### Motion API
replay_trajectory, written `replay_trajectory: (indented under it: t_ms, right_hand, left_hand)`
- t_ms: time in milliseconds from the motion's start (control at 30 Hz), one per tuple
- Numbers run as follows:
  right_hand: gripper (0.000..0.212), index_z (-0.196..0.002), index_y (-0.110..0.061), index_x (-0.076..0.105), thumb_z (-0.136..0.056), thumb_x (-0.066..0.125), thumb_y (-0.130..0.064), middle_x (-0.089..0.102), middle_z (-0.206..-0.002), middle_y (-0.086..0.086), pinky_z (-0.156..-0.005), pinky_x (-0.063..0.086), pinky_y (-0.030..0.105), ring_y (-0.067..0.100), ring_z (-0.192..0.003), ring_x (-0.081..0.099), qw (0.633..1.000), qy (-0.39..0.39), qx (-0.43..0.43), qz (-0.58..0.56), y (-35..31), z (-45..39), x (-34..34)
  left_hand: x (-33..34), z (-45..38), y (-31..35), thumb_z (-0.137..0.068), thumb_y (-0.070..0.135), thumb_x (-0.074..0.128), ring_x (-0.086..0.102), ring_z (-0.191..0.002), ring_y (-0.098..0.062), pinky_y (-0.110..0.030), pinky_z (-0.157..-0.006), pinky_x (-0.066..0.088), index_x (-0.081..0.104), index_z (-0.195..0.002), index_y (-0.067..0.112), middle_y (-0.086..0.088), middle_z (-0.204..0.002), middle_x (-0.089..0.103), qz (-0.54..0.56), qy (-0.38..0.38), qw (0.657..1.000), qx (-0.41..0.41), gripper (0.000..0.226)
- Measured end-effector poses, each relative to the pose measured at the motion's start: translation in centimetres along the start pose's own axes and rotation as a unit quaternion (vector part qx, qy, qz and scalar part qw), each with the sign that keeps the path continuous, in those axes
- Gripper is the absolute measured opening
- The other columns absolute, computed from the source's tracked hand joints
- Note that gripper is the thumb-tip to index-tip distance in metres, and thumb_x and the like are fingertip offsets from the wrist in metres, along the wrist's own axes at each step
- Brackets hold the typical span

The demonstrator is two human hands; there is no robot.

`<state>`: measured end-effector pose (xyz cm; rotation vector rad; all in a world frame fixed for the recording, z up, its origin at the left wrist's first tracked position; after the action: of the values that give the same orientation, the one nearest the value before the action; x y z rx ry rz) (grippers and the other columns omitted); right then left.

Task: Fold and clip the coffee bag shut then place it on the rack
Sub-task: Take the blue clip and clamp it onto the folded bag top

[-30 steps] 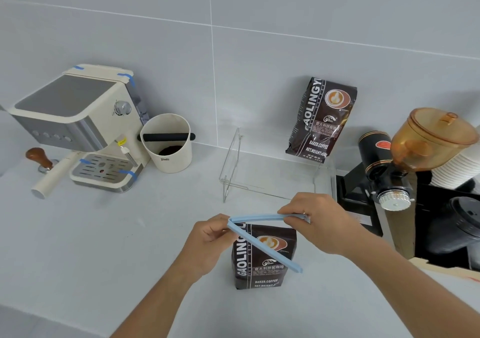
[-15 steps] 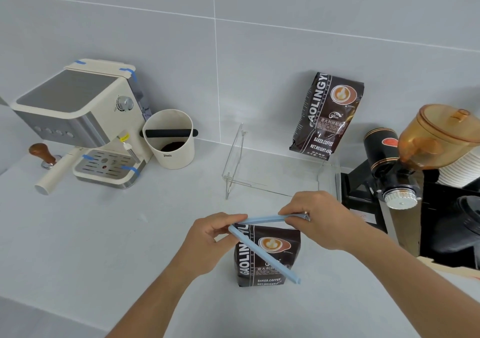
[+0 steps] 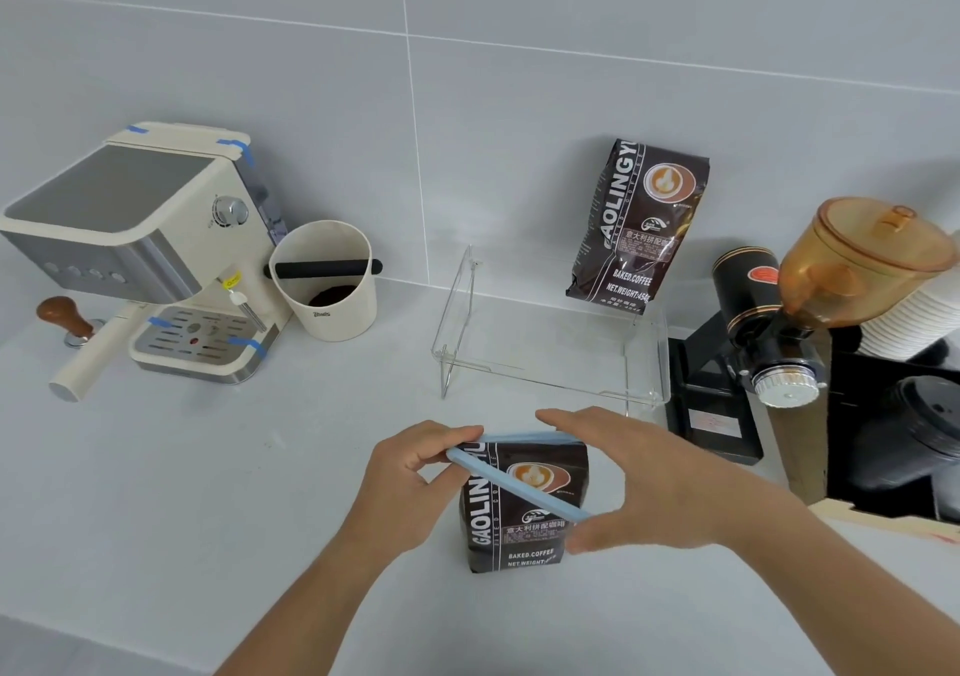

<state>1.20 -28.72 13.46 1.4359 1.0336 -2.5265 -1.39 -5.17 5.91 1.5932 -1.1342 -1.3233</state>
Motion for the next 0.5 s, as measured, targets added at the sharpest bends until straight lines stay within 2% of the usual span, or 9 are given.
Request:
replay_trajectory:
  t_ms: [67, 133, 267, 400, 500]
  right_hand:
    - [0.094, -0.140, -0.055, 0.015, -0.067, 0.075, -0.057, 0.040, -0.138, -0.028, -0.103, 0.035, 0.024, 0.002, -0.122, 0.039, 1.000, 0.023, 0.002, -0.006, 0.05, 0.09, -0.05]
    - [0.089, -0.140, -0.054, 0.018, -0.071, 0.075, -0.051, 0.043, -0.136, -0.028, -0.094, 0.036, 0.019, 0.002, -0.114, 0.042, 0.999, 0.032, 0.005, -0.017, 0.17, 0.16, -0.16]
    - [0.080, -0.138, -0.052, 0.026, -0.075, 0.075, -0.043, 0.049, -0.122, -0.032, -0.075, 0.042, 0.005, 0.006, -0.106, 0.051, 0.998, 0.059, 0.002, -0.029, 0.38, 0.04, -0.27]
    - [0.073, -0.137, -0.047, 0.035, -0.076, 0.076, -0.037, 0.050, -0.114, -0.035, -0.075, 0.038, -0.004, 0.000, -0.099, 0.053, 0.995, 0.091, -0.019, -0.033, 0.48, 0.07, -0.10]
    - [0.068, -0.135, -0.046, 0.040, -0.077, 0.075, -0.036, 0.053, -0.114, -0.035, -0.076, 0.040, 0.002, -0.006, -0.094, 0.053, 0.994, 0.101, -0.021, -0.034, 0.68, 0.23, 0.33]
  left_hand:
    - [-0.05, -0.01, 0.16, -0.077, -0.011, 0.071, 0.068, -0.086, -0.004, -0.015, -0.084, 0.055, 0.073, -0.102, 0.029, 0.010, -0.097, 0.070, -0.009, -0.002, 1.000, 0.003, 0.047]
    - [-0.16, 0.06, 0.23, -0.077, -0.006, 0.074, 0.068, -0.087, -0.005, -0.016, -0.084, 0.055, 0.073, -0.104, 0.027, 0.010, -0.097, 0.070, -0.015, -0.010, 1.000, 0.002, 0.043]
    - [-0.39, 0.51, 0.25, -0.072, 0.026, 0.078, 0.068, -0.089, -0.014, -0.017, -0.085, 0.055, 0.071, -0.109, 0.035, 0.014, -0.095, 0.071, -0.001, -0.033, 0.999, -0.020, 0.039]
    - [-0.56, 0.46, 0.38, -0.076, 0.008, 0.079, 0.071, -0.085, -0.007, -0.016, -0.081, 0.056, 0.073, -0.100, 0.038, 0.022, -0.090, 0.073, 0.001, -0.034, 0.998, -0.056, 0.039]
    - [-0.65, 0.32, 0.50, -0.074, 0.006, 0.080, 0.072, -0.081, -0.003, -0.013, -0.077, 0.056, 0.072, -0.094, 0.038, 0.025, -0.090, 0.075, -0.001, -0.037, 0.997, -0.072, 0.038]
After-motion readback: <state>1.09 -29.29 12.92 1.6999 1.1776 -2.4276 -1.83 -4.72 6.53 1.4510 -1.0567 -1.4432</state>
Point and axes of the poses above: each hand's wrist, its own z-axis away from the middle knuckle, its own x-axis out of the palm, y = z × x, the point moved 2 cm from there along -z, towards the middle knuckle
